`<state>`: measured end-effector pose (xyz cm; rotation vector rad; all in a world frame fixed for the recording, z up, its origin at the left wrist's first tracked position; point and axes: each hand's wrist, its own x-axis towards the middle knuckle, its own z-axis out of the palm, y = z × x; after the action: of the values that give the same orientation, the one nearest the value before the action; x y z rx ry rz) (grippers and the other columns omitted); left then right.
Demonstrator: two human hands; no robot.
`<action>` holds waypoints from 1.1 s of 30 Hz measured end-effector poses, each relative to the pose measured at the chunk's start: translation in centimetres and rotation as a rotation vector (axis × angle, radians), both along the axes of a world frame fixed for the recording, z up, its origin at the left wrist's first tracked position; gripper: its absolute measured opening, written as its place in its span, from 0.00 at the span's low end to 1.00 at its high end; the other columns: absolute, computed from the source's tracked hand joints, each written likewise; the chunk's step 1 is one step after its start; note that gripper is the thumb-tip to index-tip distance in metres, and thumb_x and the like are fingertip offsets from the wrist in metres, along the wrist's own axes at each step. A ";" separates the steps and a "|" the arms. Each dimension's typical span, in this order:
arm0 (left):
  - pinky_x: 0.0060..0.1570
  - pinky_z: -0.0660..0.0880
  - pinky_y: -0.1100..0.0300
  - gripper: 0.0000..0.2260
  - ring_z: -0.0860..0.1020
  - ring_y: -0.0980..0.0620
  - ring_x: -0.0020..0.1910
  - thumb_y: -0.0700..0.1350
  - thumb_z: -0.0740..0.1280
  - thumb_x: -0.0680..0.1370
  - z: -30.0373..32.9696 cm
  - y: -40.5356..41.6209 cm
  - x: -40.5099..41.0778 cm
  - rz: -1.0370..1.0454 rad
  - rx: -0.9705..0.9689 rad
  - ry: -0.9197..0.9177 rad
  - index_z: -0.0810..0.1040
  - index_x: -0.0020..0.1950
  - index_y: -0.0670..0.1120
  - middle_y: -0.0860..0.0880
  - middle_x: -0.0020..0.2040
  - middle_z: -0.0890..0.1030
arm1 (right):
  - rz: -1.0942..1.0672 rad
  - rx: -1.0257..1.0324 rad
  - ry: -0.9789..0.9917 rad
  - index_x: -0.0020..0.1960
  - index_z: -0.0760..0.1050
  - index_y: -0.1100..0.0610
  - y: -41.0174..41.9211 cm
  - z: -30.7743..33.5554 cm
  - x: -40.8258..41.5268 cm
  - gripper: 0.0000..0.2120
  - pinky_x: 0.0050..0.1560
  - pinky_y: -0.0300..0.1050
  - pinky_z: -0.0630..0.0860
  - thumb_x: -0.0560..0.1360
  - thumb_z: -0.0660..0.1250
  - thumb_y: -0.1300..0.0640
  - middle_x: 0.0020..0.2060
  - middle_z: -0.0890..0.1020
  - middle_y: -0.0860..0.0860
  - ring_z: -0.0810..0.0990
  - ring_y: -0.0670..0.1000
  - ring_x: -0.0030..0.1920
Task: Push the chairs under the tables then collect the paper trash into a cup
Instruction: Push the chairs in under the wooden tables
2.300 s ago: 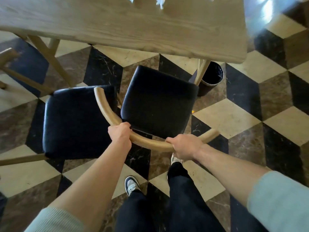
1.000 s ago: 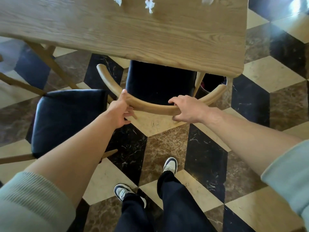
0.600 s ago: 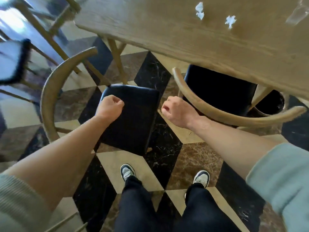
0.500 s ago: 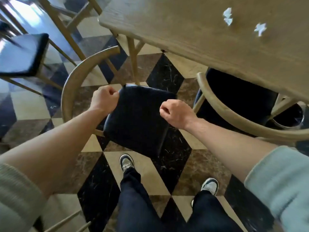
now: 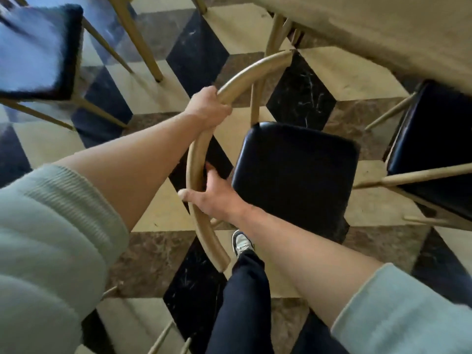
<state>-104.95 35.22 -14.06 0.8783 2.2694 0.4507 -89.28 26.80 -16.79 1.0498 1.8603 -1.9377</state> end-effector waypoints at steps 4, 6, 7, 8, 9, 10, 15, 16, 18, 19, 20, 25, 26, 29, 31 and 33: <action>0.37 0.75 0.59 0.15 0.82 0.52 0.43 0.47 0.75 0.76 -1.5 2.0 -1.6 -0.068 -0.057 -0.082 0.76 0.61 0.51 0.50 0.47 0.80 | -0.151 -0.156 -0.122 0.76 0.55 0.45 -2.4 -1.0 -2.2 0.40 0.57 0.56 0.81 0.71 0.73 0.45 0.55 0.78 0.51 0.84 0.56 0.51; 0.39 0.77 0.57 0.15 0.82 0.52 0.44 0.46 0.76 0.76 -2.0 1.6 -2.0 -0.046 -0.025 -0.089 0.78 0.60 0.52 0.50 0.47 0.81 | -0.179 -0.153 -0.156 0.75 0.54 0.44 -2.9 -0.9 -2.6 0.38 0.58 0.58 0.81 0.72 0.71 0.49 0.56 0.78 0.54 0.82 0.59 0.52; 0.38 0.76 0.58 0.13 0.82 0.52 0.43 0.46 0.76 0.75 -2.2 1.1 -2.3 -0.033 -0.009 -0.094 0.79 0.58 0.52 0.49 0.46 0.81 | -0.181 -0.149 -0.163 0.76 0.53 0.42 -3.2 -0.8 -2.8 0.39 0.59 0.57 0.80 0.71 0.70 0.50 0.57 0.78 0.53 0.81 0.58 0.53; 0.36 0.75 0.59 0.12 0.82 0.52 0.43 0.45 0.76 0.75 -2.4 0.8 -2.6 -0.018 0.001 -0.098 0.79 0.56 0.52 0.49 0.46 0.82 | -0.182 -0.136 -0.162 0.76 0.52 0.40 -3.5 -0.6 -3.0 0.40 0.59 0.55 0.80 0.71 0.70 0.49 0.57 0.77 0.52 0.80 0.57 0.53; 0.35 0.74 0.59 0.12 0.83 0.51 0.42 0.45 0.76 0.75 -2.4 0.8 -3.0 -0.002 0.011 -0.110 0.79 0.55 0.53 0.49 0.45 0.82 | -0.179 -0.115 -0.161 0.76 0.51 0.38 -3.5 -0.5 -3.1 0.40 0.59 0.54 0.80 0.71 0.69 0.49 0.57 0.77 0.51 0.80 0.56 0.53; 0.35 0.74 0.60 0.12 0.83 0.51 0.42 0.45 0.77 0.75 -2.5 0.6 -3.2 0.015 0.020 -0.123 0.79 0.54 0.54 0.49 0.44 0.83 | -0.173 -0.106 -0.161 0.77 0.51 0.37 -3.4 -0.5 -3.0 0.41 0.59 0.54 0.80 0.70 0.69 0.49 0.57 0.78 0.51 0.80 0.56 0.53; 0.39 0.79 0.57 0.12 0.83 0.51 0.43 0.45 0.76 0.75 -2.5 0.7 -3.2 0.151 0.087 -0.154 0.77 0.55 0.53 0.49 0.45 0.82 | -0.082 -0.029 -0.160 0.74 0.58 0.39 -0.4 -1.0 -0.9 0.39 0.58 0.54 0.81 0.67 0.70 0.49 0.51 0.79 0.49 0.82 0.54 0.51; 0.40 0.81 0.55 0.12 0.83 0.49 0.43 0.45 0.76 0.76 -2.4 1.0 -3.1 0.205 0.101 -0.155 0.77 0.55 0.52 0.48 0.45 0.82 | -0.046 -0.003 -0.154 0.73 0.61 0.41 0.7 -1.0 -0.3 0.36 0.58 0.53 0.81 0.68 0.71 0.49 0.49 0.79 0.47 0.82 0.53 0.50; 0.42 0.84 0.51 0.11 0.84 0.47 0.43 0.45 0.75 0.76 -2.4 1.3 -2.8 0.315 0.120 -0.159 0.75 0.53 0.51 0.46 0.45 0.82 | 0.012 0.024 -0.143 0.69 0.66 0.44 3.2 -1.3 1.2 0.30 0.55 0.50 0.82 0.69 0.72 0.51 0.47 0.78 0.46 0.81 0.49 0.48; 0.43 0.85 0.49 0.10 0.84 0.46 0.43 0.45 0.75 0.76 -2.4 1.4 -2.4 0.371 0.123 -0.158 0.75 0.52 0.50 0.45 0.45 0.82 | 0.045 0.018 -0.130 0.67 0.67 0.43 4.6 -1.4 2.2 0.28 0.52 0.47 0.82 0.70 0.72 0.52 0.47 0.78 0.46 0.81 0.47 0.46; 0.45 0.85 0.47 0.10 0.85 0.45 0.44 0.45 0.74 0.76 -2.4 1.5 -2.0 0.426 0.123 -0.160 0.75 0.53 0.50 0.45 0.46 0.82 | 0.071 0.013 -0.118 0.66 0.68 0.40 5.9 -1.4 3.1 0.26 0.47 0.44 0.80 0.70 0.70 0.52 0.46 0.78 0.45 0.80 0.46 0.44; 0.50 0.83 0.44 0.15 0.82 0.44 0.49 0.45 0.70 0.78 -2.0 3.7 1.7 0.695 0.121 -0.275 0.67 0.61 0.47 0.42 0.54 0.79 | 0.319 0.313 -0.214 0.64 0.73 0.40 14.1 -0.3 8.0 0.25 0.38 0.44 0.82 0.68 0.71 0.52 0.43 0.82 0.44 0.83 0.46 0.39; 0.50 0.83 0.45 0.17 0.81 0.45 0.48 0.45 0.70 0.79 -1.7 4.7 2.7 0.725 0.123 -0.322 0.67 0.63 0.47 0.42 0.55 0.78 | 0.365 0.419 -0.239 0.62 0.74 0.41 16.1 0.2 9.1 0.23 0.37 0.45 0.82 0.68 0.72 0.52 0.42 0.82 0.44 0.83 0.47 0.39; 0.54 0.83 0.44 0.23 0.82 0.44 0.52 0.43 0.70 0.79 -1.0 7.3 6.0 0.763 0.107 -0.473 0.65 0.72 0.45 0.42 0.57 0.78 | 0.469 0.684 -0.303 0.54 0.75 0.43 21.5 1.6 12.7 0.15 0.35 0.47 0.77 0.70 0.75 0.50 0.41 0.80 0.44 0.80 0.48 0.39; 0.58 0.82 0.40 0.24 0.81 0.41 0.57 0.42 0.70 0.80 -0.6 9.0 8.2 0.779 0.129 -0.578 0.64 0.73 0.44 0.41 0.60 0.77 | 0.505 0.799 -0.345 0.52 0.76 0.44 24.6 2.3 15.3 0.13 0.41 0.51 0.80 0.71 0.76 0.47 0.41 0.80 0.45 0.81 0.50 0.41; 0.60 0.81 0.39 0.26 0.80 0.41 0.60 0.43 0.70 0.81 -0.4 10.8 10.9 0.782 0.143 -0.680 0.62 0.75 0.43 0.40 0.64 0.76 | 0.494 0.862 -0.380 0.50 0.76 0.45 27.6 2.9 18.2 0.12 0.42 0.52 0.80 0.71 0.77 0.48 0.40 0.80 0.45 0.80 0.49 0.41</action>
<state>-94.01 46.07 -14.44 -0.1632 1.8509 1.0728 -71.08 54.42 -13.84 0.9163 2.4337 -0.5919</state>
